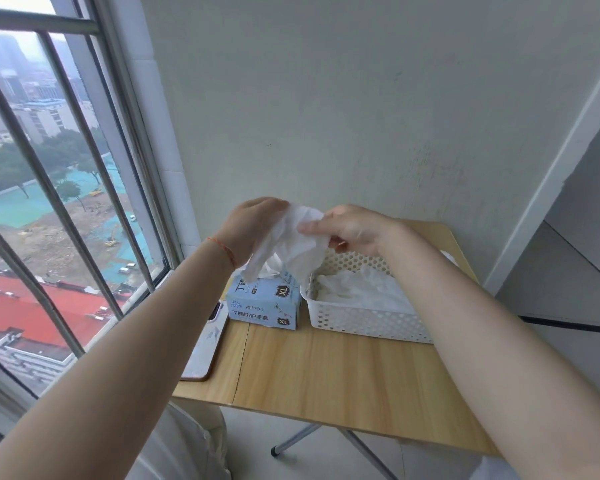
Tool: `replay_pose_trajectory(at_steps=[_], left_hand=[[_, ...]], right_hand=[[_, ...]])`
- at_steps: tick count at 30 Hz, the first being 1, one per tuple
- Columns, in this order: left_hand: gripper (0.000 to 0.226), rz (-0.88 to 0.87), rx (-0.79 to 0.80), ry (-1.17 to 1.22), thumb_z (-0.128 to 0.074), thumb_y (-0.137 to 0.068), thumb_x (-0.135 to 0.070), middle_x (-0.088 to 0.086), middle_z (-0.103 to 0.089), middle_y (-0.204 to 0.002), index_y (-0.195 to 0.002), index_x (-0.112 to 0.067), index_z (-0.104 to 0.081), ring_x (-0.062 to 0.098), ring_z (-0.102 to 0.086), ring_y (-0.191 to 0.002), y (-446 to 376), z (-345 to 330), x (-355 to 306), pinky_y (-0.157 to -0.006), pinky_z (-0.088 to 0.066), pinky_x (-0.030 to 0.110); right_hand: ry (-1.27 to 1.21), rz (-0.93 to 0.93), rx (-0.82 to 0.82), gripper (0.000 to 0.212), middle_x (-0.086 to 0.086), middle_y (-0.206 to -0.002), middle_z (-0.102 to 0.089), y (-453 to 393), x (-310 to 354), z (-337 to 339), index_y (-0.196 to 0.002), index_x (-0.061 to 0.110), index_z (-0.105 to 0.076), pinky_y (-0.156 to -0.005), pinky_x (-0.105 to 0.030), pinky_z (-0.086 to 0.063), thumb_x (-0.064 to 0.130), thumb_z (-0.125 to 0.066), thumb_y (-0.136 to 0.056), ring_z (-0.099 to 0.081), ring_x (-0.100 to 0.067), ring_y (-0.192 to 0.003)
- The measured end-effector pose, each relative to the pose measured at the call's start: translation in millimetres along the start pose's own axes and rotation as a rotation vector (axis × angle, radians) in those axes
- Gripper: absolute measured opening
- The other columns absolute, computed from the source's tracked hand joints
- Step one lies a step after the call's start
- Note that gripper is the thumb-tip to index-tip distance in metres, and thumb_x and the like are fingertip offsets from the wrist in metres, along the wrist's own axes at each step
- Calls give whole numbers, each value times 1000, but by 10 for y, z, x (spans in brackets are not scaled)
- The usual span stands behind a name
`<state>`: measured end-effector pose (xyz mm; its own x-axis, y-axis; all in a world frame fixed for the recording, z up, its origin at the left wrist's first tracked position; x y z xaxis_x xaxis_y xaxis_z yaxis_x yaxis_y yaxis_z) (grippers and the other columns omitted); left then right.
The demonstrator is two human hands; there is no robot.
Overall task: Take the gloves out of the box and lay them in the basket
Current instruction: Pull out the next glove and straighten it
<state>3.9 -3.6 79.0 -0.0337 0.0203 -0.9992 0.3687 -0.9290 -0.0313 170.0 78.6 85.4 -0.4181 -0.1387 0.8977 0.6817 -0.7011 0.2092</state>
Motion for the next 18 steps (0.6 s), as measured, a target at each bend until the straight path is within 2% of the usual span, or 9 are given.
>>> replay_pose_trajectory(at_steps=[2, 4, 6, 8, 11, 13, 14, 16, 18], left_hand=[[13, 15, -89, -19, -57, -94, -10, 11, -62, -85, -97, -4, -68, 24, -56, -74, 13, 22, 15, -68, -49, 27], [11, 68, -210, -73, -56, -92, -11, 8, -53, -75, -82, -8, -61, 24, -47, -65, 4, 84, 71, -57, -40, 27], [14, 149, -289, -168, -54, -90, -14, 6, -45, -68, -76, -11, -54, 22, -40, -57, 12, 158, 160, -53, -32, 26], [12, 258, -256, -229, -55, -88, -17, 7, -47, -69, -78, -10, -53, 21, -41, -54, 24, 222, 278, -52, -32, 24], [15, 389, -50, -393, -54, -87, -20, 12, -58, -80, -86, -6, -60, 24, -52, -57, 105, 267, 402, -51, -42, 21], [21, 336, 55, -576, -57, -85, -23, 8, -67, -84, -89, -6, -69, 24, -59, -67, 101, 285, 426, -64, -49, 26], [20, 281, 77, -580, -57, -87, -20, 6, -69, -87, -93, -8, -71, 22, -62, -71, 105, 271, 407, -69, -52, 29], [20, 171, 62, -462, -53, -88, -15, 7, -69, -94, -99, -11, -70, 22, -64, -80, 96, 250, 349, -77, -55, 34], [31, 47, 94, -302, -53, -77, -21, 5, -68, -103, -103, -18, -70, 19, -61, -94, 99, 249, 269, -87, -51, 37]], right_hand=[[69, -46, 21, 33, 1, -66, -49, 11, -52, -7, -70, 21, -51, -62, -27, -35, 29, -82, -76, -41, -12, -60], [71, -66, 1, 26, 1, -79, -57, 20, -96, 3, -74, 20, -56, -70, -29, -40, 25, -81, -76, -49, -15, -73], [-11, -50, -19, 19, 1, -85, -63, 21, -134, 27, -78, 20, -58, -74, -30, -45, 18, -77, -80, -55, -16, -82], [-139, -13, -42, 16, -2, -84, -64, 28, -145, 36, -82, 16, -56, -74, -30, -48, 7, -69, -85, -60, -16, -80], [-252, 38, -89, 16, -4, -81, -63, 15, -127, 10, -85, 14, -56, -65, -29, -51, 0, -64, -87, -61, -16, -73], [-247, 61, -87, 13, -2, -82, -63, -1, -84, -27, -89, 14, -60, -62, -27, -49, 2, -64, -87, -60, -15, -74], [-239, 70, -70, 13, -1, -83, -64, -6, -52, -50, -93, 14, -62, -64, -26, -49, 3, -64, -88, -61, -14, -75], [-220, 87, -9, 12, -1, -87, -65, -3, 26, -94, -99, 13, -66, -69, -27, -50, 5, -65, -89, -61, -14, -78], [-194, 99, 58, 13, -2, -91, -66, 18, 109, -146, -102, 11, -67, -73, -27, -50, 7, -65, -90, -62, -14, -81]])
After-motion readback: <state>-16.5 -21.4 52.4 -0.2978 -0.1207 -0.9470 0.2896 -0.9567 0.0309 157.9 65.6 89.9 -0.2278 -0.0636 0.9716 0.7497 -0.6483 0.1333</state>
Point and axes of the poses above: each hand's wrist, its own y-axis away from the middle knuckle, its own z-axis out of the back of the hand, x = y × z, the point moved 1 cm from there along -y, towards the middle knuckle
